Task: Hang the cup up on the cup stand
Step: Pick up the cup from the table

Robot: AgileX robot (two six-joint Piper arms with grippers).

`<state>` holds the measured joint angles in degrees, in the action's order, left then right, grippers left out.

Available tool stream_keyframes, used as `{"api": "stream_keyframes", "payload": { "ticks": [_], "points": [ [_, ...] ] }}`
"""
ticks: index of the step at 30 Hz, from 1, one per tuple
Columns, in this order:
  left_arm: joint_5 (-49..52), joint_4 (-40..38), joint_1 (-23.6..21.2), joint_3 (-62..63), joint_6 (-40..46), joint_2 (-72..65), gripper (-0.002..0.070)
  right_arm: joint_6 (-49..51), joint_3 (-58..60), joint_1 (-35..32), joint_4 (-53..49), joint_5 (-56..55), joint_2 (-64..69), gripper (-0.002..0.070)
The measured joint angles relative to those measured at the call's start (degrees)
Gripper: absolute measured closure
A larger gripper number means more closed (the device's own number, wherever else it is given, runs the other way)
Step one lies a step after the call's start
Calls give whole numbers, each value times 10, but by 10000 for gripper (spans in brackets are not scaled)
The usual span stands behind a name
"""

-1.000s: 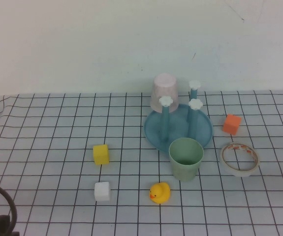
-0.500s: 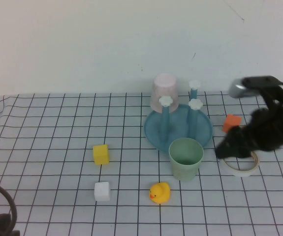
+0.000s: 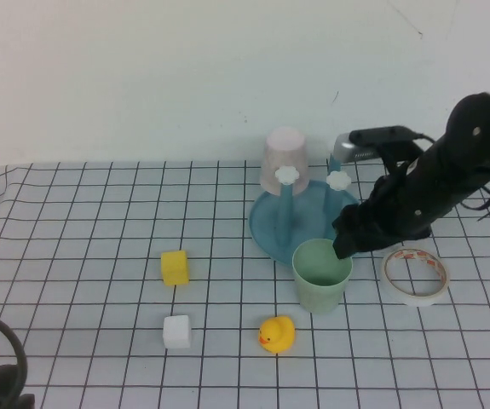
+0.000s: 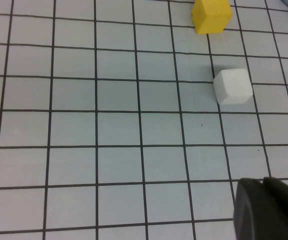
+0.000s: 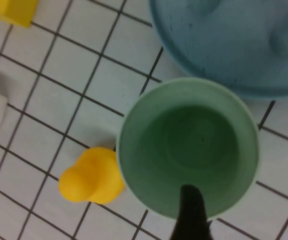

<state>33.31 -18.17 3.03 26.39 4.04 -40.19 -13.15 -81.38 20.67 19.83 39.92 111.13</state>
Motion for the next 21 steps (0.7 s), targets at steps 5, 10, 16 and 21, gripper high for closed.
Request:
{"api": "stream_keyframes", "payload": {
  "ticks": [5, 10, 16, 21],
  "points": [
    [0, 0, 0, 0, 0, 0, 676, 4, -3, 0, 0, 1, 31, 195],
    [-4, 0, 0, 0, 0, 0, 676, 4, -5, 0, 0, -3, 49, 195],
    [-5, 0, 0, 0, 4, 0, 676, 4, -5, 0, 1, -31, 71, 195],
    [-9, 0, 0, 0, 7, 0, 676, 4, -5, 0, 17, -55, 77, 244]
  ]
}}
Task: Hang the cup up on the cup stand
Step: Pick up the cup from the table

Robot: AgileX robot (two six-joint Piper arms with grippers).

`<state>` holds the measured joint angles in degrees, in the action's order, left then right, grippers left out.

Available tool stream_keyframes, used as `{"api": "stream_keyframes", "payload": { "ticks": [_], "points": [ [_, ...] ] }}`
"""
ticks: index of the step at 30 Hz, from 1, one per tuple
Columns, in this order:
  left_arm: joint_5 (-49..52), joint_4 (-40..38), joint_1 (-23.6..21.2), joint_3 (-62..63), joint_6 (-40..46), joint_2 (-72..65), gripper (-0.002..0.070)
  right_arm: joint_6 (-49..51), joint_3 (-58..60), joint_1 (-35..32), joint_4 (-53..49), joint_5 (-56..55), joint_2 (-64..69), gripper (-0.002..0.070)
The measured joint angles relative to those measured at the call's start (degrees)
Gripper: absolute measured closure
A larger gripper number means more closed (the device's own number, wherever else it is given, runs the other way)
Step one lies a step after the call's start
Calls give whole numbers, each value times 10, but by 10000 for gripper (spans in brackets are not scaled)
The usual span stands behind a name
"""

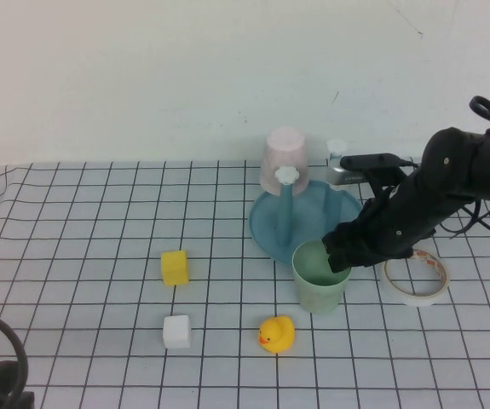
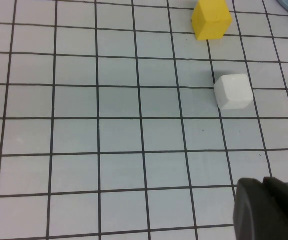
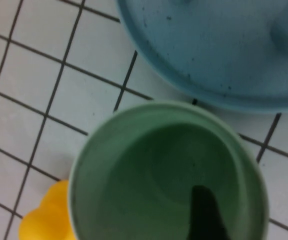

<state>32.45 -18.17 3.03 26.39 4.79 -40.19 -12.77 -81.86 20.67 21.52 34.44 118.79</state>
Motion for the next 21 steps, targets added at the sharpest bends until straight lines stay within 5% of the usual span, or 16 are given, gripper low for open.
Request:
{"api": "stream_keyframes", "payload": {
  "ticks": [10, 21],
  "points": [
    [0, 0, 0, 0, 4, 0, 676, 0, 0, 0, 34, -16, 21, 619],
    [7, -22, 0, 0, 24, 0, 676, -15, 0, 0, 65, -11, 23, 655]
  ]
}}
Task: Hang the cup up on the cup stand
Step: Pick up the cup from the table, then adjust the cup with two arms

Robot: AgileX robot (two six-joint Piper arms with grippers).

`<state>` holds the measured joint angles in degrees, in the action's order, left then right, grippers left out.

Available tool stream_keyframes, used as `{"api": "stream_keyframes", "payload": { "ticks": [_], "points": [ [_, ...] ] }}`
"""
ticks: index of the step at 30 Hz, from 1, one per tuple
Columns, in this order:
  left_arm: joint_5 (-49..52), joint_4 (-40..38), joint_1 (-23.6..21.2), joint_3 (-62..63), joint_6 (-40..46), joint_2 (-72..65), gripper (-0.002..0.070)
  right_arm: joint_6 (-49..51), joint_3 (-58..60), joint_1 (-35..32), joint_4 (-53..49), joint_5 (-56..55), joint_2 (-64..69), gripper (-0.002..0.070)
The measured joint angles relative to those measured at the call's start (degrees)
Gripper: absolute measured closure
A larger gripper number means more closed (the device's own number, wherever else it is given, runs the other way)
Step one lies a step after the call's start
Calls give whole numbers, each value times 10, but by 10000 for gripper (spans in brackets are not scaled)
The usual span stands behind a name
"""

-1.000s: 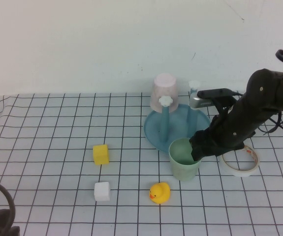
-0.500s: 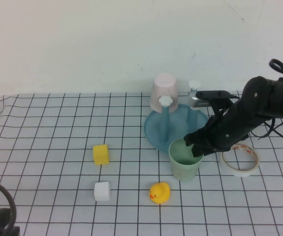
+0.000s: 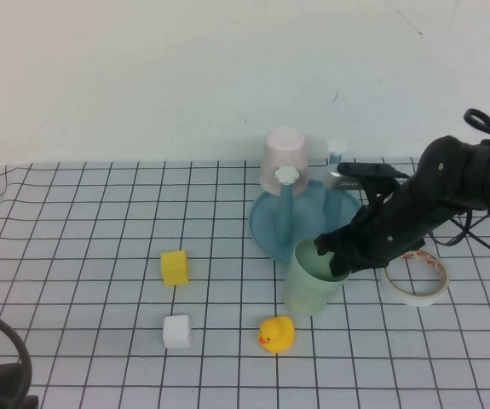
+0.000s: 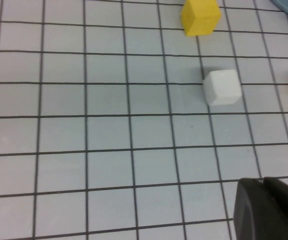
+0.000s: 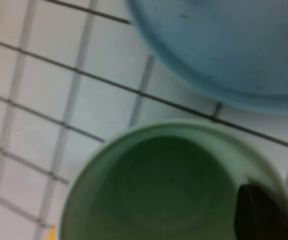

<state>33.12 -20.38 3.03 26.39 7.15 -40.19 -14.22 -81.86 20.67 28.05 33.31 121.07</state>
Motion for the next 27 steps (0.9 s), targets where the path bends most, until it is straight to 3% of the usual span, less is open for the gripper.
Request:
{"api": "stream_keyframes", "payload": {
  "ticks": [7, 17, 27],
  "points": [
    [-11, -75, 0, 0, 82, 0, 676, -176, 0, 0, 179, 25, -63, 656],
    [-195, -99, 0, 0, 106, 0, 676, -563, -1, 0, 639, 83, -170, 656],
    [-448, -101, 0, 0, 106, 0, 676, -625, -27, 0, 680, 233, -180, 657]
  ]
}}
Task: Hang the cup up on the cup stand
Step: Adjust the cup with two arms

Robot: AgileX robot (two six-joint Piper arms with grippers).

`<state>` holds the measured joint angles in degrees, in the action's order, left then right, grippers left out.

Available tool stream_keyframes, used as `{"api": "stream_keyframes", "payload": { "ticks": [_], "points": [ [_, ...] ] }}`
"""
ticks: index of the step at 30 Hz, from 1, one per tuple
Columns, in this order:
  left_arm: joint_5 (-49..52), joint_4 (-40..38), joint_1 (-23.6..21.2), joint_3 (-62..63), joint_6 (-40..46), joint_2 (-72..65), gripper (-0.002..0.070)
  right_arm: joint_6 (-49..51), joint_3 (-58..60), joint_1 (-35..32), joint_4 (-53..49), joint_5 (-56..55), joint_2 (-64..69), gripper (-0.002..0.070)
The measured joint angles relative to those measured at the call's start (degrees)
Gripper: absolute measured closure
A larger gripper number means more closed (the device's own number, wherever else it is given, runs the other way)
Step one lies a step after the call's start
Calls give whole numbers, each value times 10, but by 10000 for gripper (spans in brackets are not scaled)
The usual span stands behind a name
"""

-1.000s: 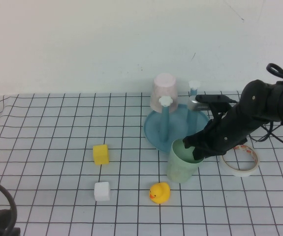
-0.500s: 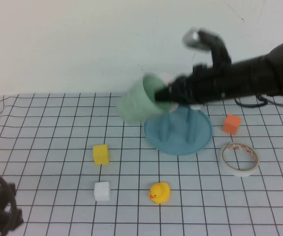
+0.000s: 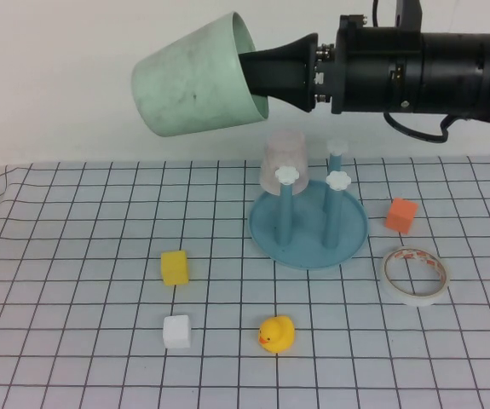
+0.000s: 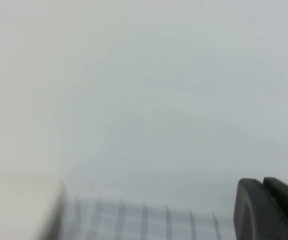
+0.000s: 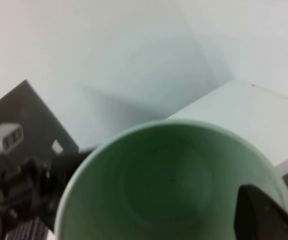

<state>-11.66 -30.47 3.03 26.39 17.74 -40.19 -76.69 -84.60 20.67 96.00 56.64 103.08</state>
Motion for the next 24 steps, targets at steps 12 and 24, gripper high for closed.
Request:
{"api": "stream_keyframes", "payload": {
  "ticks": [12, 24],
  "points": [
    [-117, 399, 78, 0, -82, 0, 676, 8, -1, 2, 0, 16, 0, 657],
    [-110, 743, 174, 0, -358, 0, 676, -44, -1, 15, 0, 55, 0, 657]
  ]
}}
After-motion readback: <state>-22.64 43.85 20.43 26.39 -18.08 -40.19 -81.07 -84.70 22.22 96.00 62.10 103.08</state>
